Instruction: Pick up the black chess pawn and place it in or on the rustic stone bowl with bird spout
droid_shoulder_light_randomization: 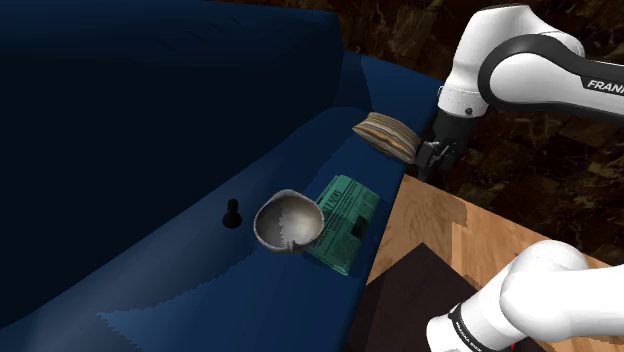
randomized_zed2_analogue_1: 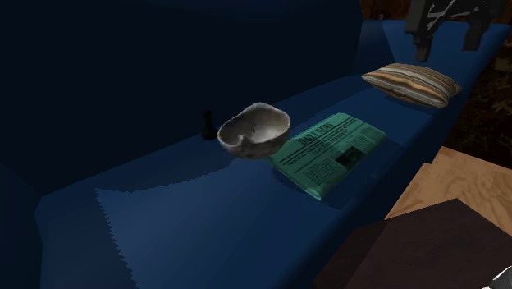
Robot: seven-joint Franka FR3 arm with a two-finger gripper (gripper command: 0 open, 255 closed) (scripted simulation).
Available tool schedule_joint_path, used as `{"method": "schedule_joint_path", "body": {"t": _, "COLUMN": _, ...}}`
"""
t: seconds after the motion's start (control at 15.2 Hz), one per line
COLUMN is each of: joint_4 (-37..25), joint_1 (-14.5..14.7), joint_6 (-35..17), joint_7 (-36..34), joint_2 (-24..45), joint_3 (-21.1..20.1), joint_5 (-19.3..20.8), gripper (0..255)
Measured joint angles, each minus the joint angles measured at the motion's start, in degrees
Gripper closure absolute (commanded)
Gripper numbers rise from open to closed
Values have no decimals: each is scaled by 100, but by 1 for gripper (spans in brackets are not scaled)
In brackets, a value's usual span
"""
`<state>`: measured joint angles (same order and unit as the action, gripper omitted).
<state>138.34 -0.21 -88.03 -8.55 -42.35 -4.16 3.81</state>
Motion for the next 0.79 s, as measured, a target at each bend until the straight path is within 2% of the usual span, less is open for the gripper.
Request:
{"method": "schedule_joint_path", "body": {"t": 0.26, "joint_4": -34, "joint_1": 70, "joint_6": -240, "joint_7": -202, "joint_2": 265, "joint_3": -137, "joint_5": -198, "gripper": 0}}
{"method": "schedule_joint_path", "body": {"t": 0.79, "joint_4": -268, "joint_1": 316, "joint_6": -1239, "joint_7": -916, "joint_2": 1394, "joint_3": -654, "joint_5": -833, "gripper": 0}}
